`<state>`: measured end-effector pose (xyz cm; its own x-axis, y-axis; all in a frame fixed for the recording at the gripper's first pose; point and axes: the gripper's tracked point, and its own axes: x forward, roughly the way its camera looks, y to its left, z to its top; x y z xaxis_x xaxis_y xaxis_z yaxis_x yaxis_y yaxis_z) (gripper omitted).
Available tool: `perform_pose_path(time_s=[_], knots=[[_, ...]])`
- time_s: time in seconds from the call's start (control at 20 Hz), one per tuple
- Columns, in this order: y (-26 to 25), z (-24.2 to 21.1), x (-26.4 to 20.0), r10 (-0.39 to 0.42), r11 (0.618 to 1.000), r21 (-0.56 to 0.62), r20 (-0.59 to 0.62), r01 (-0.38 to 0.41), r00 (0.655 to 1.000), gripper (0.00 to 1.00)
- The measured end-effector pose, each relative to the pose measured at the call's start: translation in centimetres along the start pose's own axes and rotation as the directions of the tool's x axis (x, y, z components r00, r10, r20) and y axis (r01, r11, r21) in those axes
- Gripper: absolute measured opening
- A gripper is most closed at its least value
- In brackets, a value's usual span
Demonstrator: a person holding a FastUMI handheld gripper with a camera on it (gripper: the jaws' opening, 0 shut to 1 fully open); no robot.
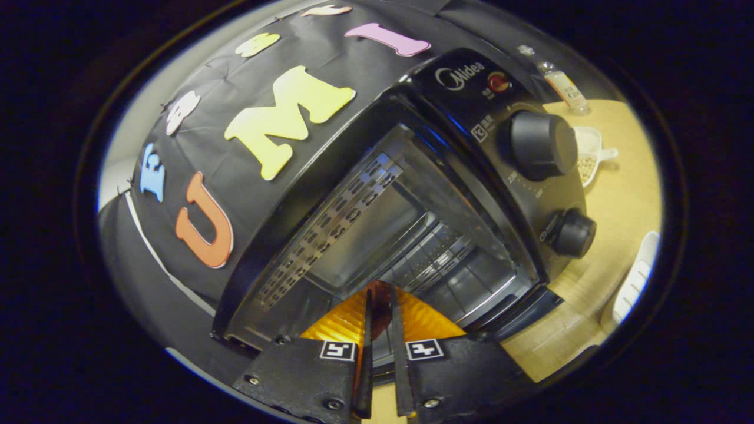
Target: Open the toaster oven, put the food inside, and close the toaster oven door.
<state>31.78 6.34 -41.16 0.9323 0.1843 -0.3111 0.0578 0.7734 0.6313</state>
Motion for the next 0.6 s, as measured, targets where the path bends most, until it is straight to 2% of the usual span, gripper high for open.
perform_pose_path(time_s=[0.2,0.4,0.45,0.6], knots=[[0.1,0.7,-1.4,-0.071,0.979,-0.191,0.004,0.071,0.997,0.36],[1.4,2.0,-6.9,-0.098,0.924,-0.361,0.082,0.121,0.992,0.72],[1.8,2.2,-8.3,-0.096,0.915,-0.383,0.102,0.128,0.990,0.74],[2.4,1.8,-12.2,-0.105,0.879,-0.450,0.139,0.158,0.985,0.90]])
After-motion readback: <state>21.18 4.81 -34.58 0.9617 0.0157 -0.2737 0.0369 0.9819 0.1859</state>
